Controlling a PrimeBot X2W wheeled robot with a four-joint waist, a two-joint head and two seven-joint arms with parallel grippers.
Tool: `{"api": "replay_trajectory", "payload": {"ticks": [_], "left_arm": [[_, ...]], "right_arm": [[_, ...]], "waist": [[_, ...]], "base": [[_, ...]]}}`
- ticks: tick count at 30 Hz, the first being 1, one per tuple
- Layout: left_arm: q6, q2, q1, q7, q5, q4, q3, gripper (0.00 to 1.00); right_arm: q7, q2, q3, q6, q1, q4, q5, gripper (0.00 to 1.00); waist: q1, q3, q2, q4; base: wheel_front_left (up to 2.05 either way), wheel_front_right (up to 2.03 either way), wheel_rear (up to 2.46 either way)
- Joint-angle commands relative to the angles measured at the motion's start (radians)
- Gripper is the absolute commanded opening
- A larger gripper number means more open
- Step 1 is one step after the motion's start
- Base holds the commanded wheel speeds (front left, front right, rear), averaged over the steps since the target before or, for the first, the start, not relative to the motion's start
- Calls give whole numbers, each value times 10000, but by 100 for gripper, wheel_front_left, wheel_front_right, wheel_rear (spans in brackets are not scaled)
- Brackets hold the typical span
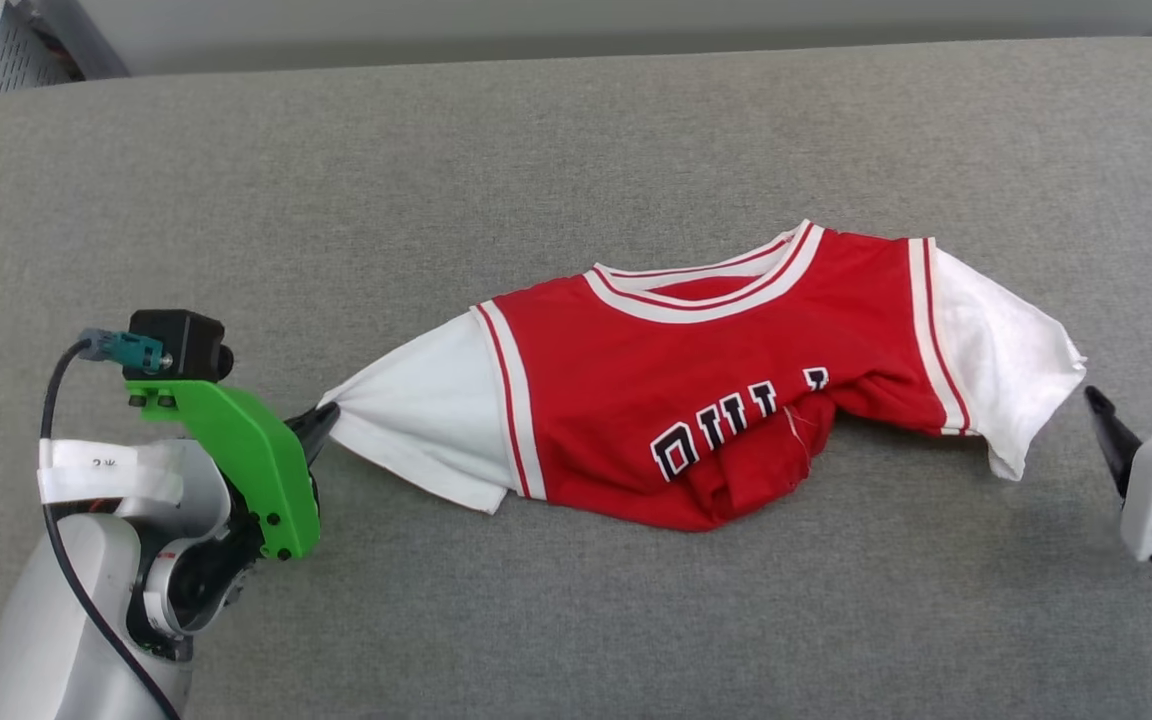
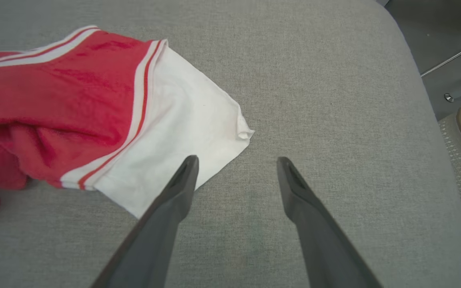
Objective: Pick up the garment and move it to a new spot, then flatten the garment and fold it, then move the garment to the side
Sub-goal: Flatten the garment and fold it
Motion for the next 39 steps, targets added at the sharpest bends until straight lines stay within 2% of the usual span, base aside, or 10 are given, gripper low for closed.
{"api": "replay_trajectory", "payload": {"ticks": [1,2,6,8,14,22,23,24,34,39], "left_arm": [[96,-38,227,104,-110,-300,-26,0],[204,-143,344,232,-154,-850,-134,0],[264,-184,383,369,-116,-1317,-303,0],[248,-191,369,451,-115,-1520,-400,0],[240,-199,247,531,-47,-1896,-569,0],[238,-166,108,483,5,-1941,-601,0],[235,-163,102,475,6,-1921,-605,0],[234,-178,103,447,-22,-1828,-609,0],[120,-38,73,-236,55,-1325,-304,0],[122,-61,-8,-925,215,-1288,-58,0]], "right_arm": [[494,-215,-43,-9,-353,69,93,100],[1432,-539,-66,-9,-918,269,131,100],[2577,-1006,241,-9,-1565,717,429,100],[2840,-1298,361,-9,-1937,991,473,100],[3279,-1600,514,-9,-2668,1931,813,100],[3592,-1661,1078,-9,-2701,2809,1462,98],[3616,-1655,1170,-9,-2654,2858,1531,59],[3578,-1663,1343,-9,-2540,2997,1725,0],[2036,-2087,1415,-9,-2715,2793,1933,0],[1558,-2400,1335,-9,-2804,2461,2169,0]], "waist": [[0,349,0,347],[0,619,0,595],[0,962,0,876],[0,1148,0,1002],[0,1525,0,1273],[0,1703,0,1418],[0,1701,0,1421],[0,1639,0,1408],[0,362,0,971],[0,-334,0,819]], "base": [[0,0,0],[0,0,0],[0,0,0],[0,0,0],[0,0,0],[0,0,0],[0,0,0],[0,0,0],[0,0,0],[0,0,0]]}}
